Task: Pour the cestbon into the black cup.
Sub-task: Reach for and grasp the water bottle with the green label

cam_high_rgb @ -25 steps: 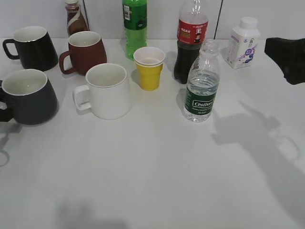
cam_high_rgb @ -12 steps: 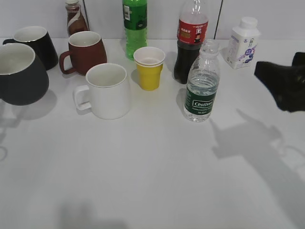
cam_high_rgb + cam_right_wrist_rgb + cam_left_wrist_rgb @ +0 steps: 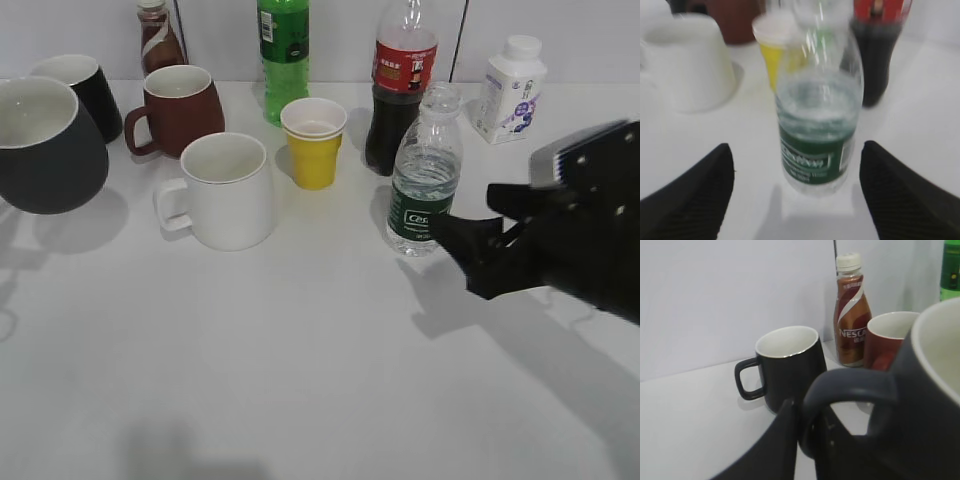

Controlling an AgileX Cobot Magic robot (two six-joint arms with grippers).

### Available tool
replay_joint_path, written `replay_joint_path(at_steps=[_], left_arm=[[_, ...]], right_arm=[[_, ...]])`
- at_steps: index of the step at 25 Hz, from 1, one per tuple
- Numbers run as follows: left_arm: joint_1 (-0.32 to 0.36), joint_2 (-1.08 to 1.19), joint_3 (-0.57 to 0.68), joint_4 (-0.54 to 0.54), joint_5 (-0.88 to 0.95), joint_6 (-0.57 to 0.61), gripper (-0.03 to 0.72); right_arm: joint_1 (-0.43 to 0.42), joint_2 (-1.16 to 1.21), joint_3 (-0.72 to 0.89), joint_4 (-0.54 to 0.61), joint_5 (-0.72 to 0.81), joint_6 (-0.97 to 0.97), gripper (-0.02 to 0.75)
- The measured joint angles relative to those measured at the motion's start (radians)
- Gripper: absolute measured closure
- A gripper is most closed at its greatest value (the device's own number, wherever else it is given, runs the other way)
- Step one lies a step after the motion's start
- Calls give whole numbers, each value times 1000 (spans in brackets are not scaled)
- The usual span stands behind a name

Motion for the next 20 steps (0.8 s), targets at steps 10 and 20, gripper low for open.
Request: replay_joint_path(at_steps=[10, 20], left_arm=[[0, -18, 0, 75, 7, 0, 636], [-18, -18, 0, 140, 12, -52, 636]], right_arm=[[0, 418, -118, 100, -295, -37, 148], [0, 486, -252, 79, -288, -83, 261]])
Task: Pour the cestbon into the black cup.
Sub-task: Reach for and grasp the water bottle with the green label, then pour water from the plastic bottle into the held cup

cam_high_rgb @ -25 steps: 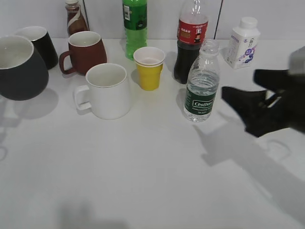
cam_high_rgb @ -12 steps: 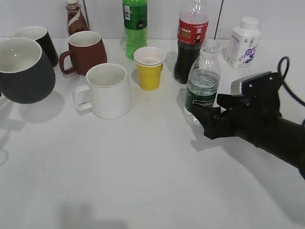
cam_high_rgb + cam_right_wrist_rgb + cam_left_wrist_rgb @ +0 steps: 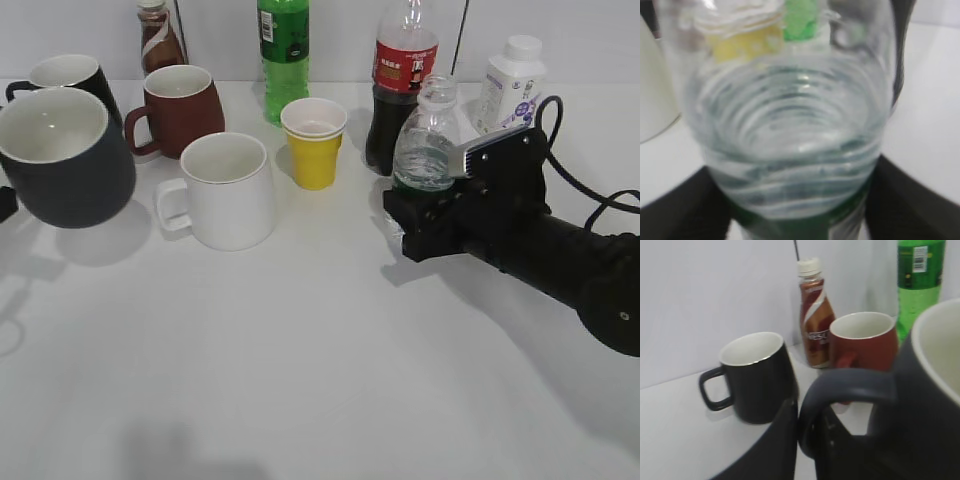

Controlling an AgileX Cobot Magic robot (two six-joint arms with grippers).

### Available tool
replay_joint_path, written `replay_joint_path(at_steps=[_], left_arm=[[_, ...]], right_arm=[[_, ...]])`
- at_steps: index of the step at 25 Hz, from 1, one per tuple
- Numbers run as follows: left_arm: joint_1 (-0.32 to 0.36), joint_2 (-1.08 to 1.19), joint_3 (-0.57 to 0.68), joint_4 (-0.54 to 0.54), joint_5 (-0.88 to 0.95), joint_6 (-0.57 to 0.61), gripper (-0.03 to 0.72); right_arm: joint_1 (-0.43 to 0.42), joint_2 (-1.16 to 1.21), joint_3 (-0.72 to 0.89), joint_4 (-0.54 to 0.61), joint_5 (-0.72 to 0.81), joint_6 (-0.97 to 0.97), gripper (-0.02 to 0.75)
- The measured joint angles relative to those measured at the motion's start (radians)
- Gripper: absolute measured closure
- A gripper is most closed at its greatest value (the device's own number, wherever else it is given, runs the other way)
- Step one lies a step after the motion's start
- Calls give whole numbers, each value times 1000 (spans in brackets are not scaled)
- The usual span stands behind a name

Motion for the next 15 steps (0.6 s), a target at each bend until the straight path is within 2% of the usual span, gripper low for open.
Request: replay_joint_path(at_steps=[4, 10, 15], left_arm=[[-83, -5, 0, 4, 24, -6, 636], [-286, -9, 0, -25, 118, -7, 636], [-424, -9, -36, -45, 219, -9, 636]], right_arm=[[0, -54, 0, -117, 50, -31, 261], [0, -243, -56, -268, 277, -153, 261], [55, -319, -143, -317, 453, -291, 261]])
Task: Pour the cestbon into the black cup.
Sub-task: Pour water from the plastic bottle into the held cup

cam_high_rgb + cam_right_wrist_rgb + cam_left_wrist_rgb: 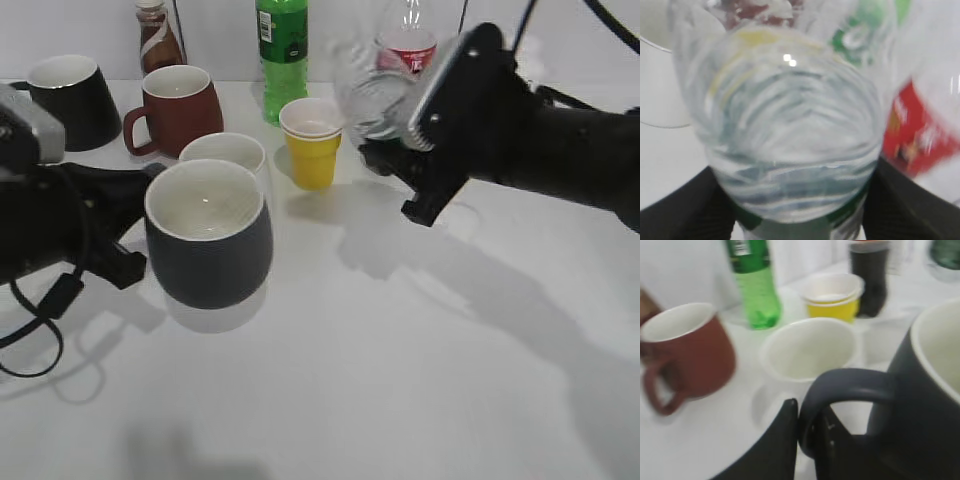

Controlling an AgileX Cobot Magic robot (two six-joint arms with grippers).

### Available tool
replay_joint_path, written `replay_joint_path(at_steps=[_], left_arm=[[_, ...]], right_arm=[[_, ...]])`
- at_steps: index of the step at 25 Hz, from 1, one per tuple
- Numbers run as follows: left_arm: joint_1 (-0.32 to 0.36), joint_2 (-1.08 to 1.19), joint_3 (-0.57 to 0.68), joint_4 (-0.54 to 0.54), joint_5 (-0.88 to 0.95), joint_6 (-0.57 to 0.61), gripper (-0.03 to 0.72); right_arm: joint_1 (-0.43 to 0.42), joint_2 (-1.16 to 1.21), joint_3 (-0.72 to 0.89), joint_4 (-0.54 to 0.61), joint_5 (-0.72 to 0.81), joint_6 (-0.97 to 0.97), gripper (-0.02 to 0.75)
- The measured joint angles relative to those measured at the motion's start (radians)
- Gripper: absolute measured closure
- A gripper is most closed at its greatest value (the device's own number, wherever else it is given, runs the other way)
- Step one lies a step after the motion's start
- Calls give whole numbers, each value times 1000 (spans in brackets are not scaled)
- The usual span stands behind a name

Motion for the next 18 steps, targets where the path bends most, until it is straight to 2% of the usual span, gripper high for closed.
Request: replay_joint_path(at_steps=[3, 8, 14, 18], left_arm=[[-31, 0, -18, -5, 9, -1, 636], [-33, 0, -23, -16, 32, -3, 636], [-37, 0, -23, -13, 52, -3, 636], [-65, 0, -23, -13, 54, -4, 636]], right_arm=[[53, -4, -38, -8, 56, -108, 261], [100, -4, -63, 0, 88, -302, 261], [101, -5, -88, 140, 134, -581, 261], [101, -5, -114, 196, 143, -686, 261]])
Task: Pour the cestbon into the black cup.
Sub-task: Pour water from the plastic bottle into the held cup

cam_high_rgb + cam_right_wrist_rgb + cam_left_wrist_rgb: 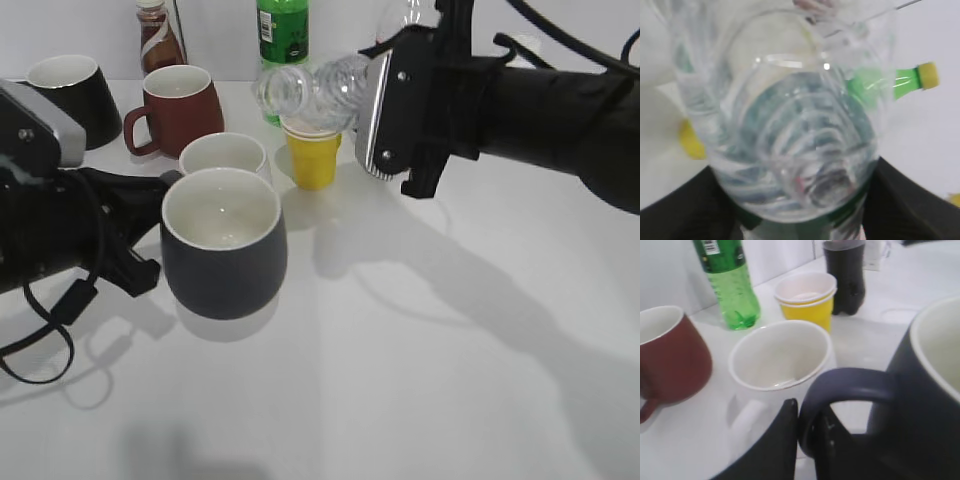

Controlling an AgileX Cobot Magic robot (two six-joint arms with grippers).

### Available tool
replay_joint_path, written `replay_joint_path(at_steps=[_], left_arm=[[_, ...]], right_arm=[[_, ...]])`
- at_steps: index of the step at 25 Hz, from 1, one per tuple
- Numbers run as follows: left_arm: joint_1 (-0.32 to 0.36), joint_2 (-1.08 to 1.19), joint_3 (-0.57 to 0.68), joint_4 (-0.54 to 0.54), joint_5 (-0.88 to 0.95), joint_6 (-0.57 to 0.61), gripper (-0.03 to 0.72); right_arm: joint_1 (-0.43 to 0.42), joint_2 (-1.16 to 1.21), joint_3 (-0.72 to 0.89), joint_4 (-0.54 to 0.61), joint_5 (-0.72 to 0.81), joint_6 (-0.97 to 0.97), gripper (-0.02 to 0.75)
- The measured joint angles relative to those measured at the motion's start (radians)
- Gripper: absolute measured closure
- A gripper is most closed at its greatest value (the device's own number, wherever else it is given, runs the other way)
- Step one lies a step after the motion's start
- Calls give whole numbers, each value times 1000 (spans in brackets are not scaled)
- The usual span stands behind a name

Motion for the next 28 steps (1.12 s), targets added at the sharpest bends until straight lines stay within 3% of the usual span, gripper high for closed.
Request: replay_joint_path(at_steps=[7, 28], left_arm=[[-20, 0, 0, -27, 1, 0, 636], [-20, 0, -2, -33, 1, -15, 636]], right_arm=[[0, 0, -9, 8, 0, -146, 261], [4, 0, -9, -26, -72, -264, 261]])
